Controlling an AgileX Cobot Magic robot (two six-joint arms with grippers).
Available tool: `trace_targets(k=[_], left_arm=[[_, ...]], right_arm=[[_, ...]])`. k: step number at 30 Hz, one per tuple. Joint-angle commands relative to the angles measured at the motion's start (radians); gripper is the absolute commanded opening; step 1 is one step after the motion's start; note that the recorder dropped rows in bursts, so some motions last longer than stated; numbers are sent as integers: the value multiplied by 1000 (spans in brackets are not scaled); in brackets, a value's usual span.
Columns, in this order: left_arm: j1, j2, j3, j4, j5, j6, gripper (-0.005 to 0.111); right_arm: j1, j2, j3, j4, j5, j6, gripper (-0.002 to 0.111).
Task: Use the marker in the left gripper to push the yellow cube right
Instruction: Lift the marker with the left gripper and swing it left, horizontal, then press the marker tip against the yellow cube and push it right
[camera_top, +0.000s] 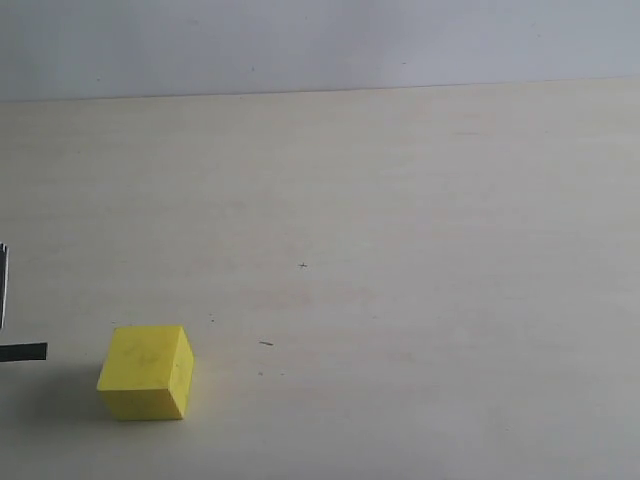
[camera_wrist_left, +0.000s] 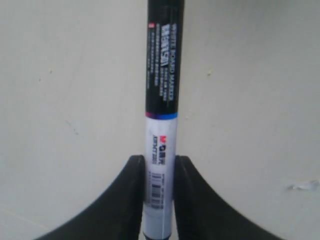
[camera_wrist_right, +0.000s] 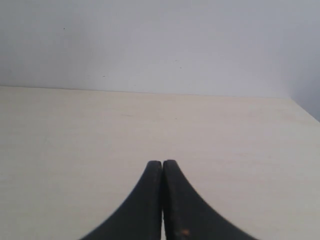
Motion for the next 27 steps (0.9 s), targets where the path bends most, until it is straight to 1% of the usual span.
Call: trace_targets(k=[1, 5, 11, 23, 27], left_arm=[[4, 3, 25, -71, -60, 79, 0], [12, 3, 29, -57, -8, 158, 0], [30, 3, 29, -59, -8, 186, 0], [32, 3, 29, -81, 25, 174, 0], [32, 3, 18, -97, -3, 177, 0]], right_arm=[[-6, -6, 4, -1, -15, -1, 0], [-6, -6, 4, -1, -15, -1, 0], [-6, -6, 4, -1, -15, -1, 0], [-6, -6, 4, -1, -15, -1, 0], [-6, -6, 4, -1, -15, -1, 0]])
